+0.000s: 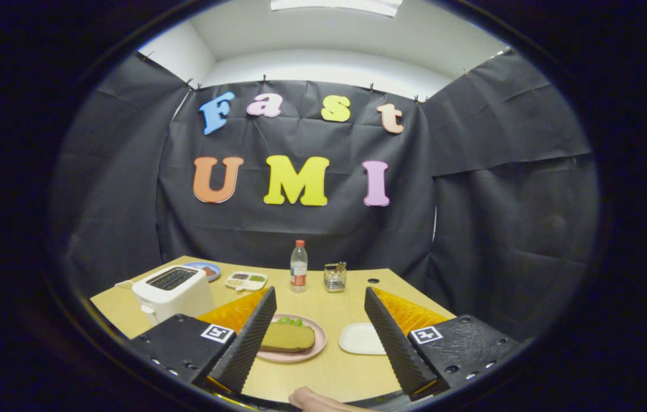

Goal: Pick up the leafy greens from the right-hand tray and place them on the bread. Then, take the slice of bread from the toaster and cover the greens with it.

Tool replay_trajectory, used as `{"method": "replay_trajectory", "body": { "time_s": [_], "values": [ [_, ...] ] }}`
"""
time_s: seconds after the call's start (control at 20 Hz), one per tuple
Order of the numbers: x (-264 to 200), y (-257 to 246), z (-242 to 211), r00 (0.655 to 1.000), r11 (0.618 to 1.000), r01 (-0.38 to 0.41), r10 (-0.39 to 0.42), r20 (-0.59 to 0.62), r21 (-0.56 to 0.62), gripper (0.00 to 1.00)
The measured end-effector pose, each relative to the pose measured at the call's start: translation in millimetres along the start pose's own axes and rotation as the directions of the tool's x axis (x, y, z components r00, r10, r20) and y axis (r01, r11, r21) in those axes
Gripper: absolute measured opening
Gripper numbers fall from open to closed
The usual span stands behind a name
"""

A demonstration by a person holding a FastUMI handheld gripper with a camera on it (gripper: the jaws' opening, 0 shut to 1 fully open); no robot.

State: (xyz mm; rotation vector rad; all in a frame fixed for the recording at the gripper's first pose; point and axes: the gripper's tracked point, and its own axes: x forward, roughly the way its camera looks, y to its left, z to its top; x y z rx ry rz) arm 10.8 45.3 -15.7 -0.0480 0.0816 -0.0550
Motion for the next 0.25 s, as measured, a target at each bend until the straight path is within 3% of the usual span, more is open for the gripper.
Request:
{"method": "replay_trajectory", "body": {
  "time_s": [0.25],
  "values": [
    [-13.1,-1.4,-5.7,1.000,1.000,-0.016,0.016,0.004,0.012,0.96]
  ]
}}
